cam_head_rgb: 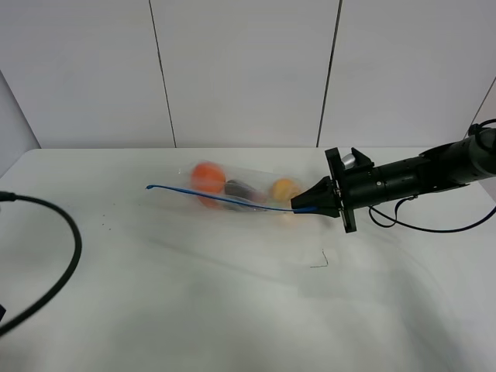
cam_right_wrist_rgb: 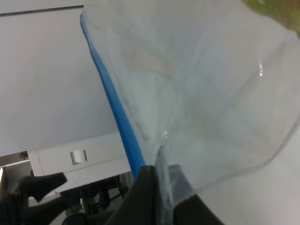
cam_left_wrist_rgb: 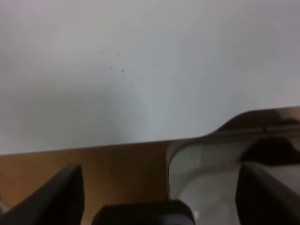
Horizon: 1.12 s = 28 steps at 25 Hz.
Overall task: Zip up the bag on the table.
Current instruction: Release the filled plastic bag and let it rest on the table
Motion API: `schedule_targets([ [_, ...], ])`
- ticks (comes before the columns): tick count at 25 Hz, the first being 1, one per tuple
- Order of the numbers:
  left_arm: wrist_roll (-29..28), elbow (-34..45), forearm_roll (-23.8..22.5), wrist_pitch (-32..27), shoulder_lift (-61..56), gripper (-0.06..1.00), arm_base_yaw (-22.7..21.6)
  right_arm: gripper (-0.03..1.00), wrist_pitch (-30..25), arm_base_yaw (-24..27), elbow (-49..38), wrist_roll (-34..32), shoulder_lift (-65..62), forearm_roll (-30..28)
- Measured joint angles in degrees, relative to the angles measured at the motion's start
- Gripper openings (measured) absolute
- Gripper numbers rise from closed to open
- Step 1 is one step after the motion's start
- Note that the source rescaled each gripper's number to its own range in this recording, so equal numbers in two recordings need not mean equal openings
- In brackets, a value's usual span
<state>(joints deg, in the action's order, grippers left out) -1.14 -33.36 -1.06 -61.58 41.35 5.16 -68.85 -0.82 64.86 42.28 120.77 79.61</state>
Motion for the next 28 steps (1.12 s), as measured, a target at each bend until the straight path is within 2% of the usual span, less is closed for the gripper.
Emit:
schedule_targets([
  [3, 0.05, 4.52, -0.05, 0.98, -6.52, 0.9, 0.0, 0.0, 0.0, 0.0, 0.0, 0.0, 0.0, 0.0],
  [13, 0.5, 5.04, 0.27, 1.3, -17.41, 0.9, -0.15, 0.0, 0.0, 0.0, 0.0, 0.0, 0.0, 0.0],
  [16, 0.5, 5.04, 0.4, 1.3, -18.27, 0.9, -1.64, 0.0, 0.0, 0.0, 0.0, 0.0, 0.0, 0.0],
  [20, 0.5, 5.09, 0.4, 1.32, -21.66, 0.9, -5.89, 0.0, 0.0, 0.0, 0.0, 0.0, 0.0, -0.01],
  [28, 0.5, 5.09, 0.34, 1.32, -33.7, 0.9, -6.37, 0.0, 0.0, 0.0, 0.0, 0.0, 0.0, -0.01],
])
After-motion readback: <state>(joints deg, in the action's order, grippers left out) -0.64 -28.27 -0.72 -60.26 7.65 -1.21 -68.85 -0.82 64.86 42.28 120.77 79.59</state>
